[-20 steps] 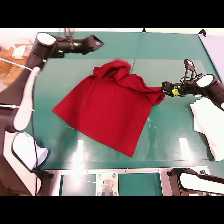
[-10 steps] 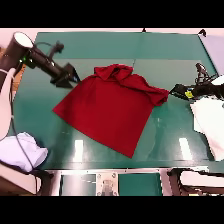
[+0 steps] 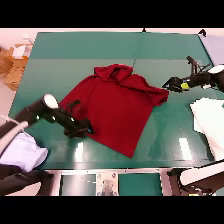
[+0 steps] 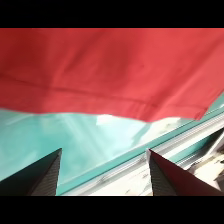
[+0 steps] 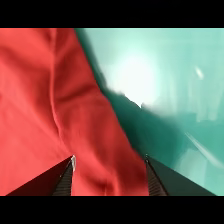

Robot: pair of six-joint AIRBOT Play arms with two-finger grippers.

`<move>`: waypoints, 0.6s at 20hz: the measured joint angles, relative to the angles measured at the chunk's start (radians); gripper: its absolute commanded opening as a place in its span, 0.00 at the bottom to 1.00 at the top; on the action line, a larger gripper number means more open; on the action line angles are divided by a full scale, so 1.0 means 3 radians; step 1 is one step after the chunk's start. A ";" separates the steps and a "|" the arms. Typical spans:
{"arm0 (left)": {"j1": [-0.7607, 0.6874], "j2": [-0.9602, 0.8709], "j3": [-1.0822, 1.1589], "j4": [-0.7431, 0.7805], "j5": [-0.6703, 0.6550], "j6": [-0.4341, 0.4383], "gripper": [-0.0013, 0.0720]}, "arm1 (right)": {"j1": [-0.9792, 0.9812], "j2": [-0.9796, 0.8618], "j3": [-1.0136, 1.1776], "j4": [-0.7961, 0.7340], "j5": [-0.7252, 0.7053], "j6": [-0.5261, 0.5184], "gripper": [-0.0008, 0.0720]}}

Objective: Fold the shirts.

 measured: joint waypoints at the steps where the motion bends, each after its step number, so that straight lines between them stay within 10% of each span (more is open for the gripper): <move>1: -0.0149 0.0023 -0.0167 -0.0146 0.0281 0.0014 0.84 | 0.0033 -0.0112 0.0142 0.0018 0.0141 -0.0020 0.70; 6: -0.0746 -0.0025 -0.0488 -0.0754 0.1052 0.0041 0.84 | 0.0139 -0.0477 0.0524 0.0034 0.0455 -0.0048 0.61; 9: -0.0886 -0.0098 -0.0548 -0.0843 0.1329 0.0066 0.11 | 0.0164 -0.0562 0.0584 -0.0053 0.0552 -0.0055 0.21; 10: -0.0913 -0.0108 -0.0556 -0.0825 0.1434 0.0103 0.05 | 0.0168 -0.0579 0.0594 -0.0097 0.0582 -0.0055 0.04; 12: -0.0922 -0.0121 -0.0535 -0.0821 0.1502 0.0144 0.05 | 0.0164 -0.0596 0.0607 -0.0148 0.0628 -0.0050 0.04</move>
